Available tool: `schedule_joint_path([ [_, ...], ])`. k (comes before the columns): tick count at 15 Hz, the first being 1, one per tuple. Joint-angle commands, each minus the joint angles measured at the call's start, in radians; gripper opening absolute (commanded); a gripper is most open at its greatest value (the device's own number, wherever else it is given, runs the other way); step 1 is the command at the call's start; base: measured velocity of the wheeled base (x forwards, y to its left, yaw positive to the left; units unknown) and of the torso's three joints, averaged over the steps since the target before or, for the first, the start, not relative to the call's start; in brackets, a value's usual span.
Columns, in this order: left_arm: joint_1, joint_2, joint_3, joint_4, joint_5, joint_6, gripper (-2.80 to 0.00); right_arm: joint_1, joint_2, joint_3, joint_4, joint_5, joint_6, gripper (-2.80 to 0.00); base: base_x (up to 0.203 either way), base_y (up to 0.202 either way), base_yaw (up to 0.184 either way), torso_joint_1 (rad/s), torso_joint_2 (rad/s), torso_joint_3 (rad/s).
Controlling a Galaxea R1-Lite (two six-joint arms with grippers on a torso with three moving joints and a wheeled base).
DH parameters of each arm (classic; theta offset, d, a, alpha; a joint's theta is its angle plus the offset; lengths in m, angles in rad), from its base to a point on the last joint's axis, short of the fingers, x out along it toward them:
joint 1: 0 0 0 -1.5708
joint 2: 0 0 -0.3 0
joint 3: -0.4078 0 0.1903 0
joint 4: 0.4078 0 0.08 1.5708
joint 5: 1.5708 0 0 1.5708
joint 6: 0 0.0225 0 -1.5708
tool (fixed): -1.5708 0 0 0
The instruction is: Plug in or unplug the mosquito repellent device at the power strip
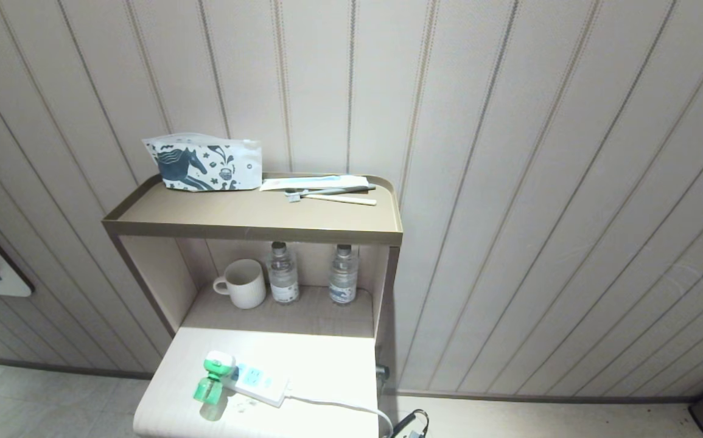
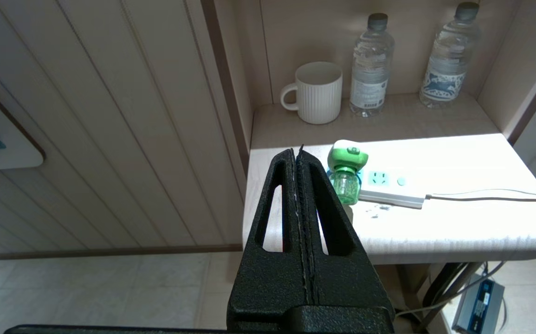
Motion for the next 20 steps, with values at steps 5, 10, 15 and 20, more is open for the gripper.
schedule_joint_path([
  [5,0.000,0.004,0.000,0.002,0.023,-0.067,-2.80,0.007,-0.109,0.000,-0.001,0.001,-0.005,-2.80,0.000,0.000,0.000,0.000,0.00,0.000],
  [10,0.000,0.002,0.000,-0.003,0.025,-0.073,-2.80,0.007,-0.109,0.000,0.002,-0.002,0.000,-2.80,0.000,0.000,0.000,0.000,0.00,0.000],
  [15,0.000,0.002,0.000,-0.006,0.025,-0.108,-2.80,0.007,-0.109,0.000,0.002,-0.002,0.000,-2.80,0.000,0.000,0.000,0.000,0.00,0.000],
  [20,0.000,0.002,0.000,-0.006,0.025,-0.105,-2.80,0.006,-0.109,0.000,0.002,-0.004,0.001,-2.80,0.000,0.000,0.000,0.000,0.00,0.000],
])
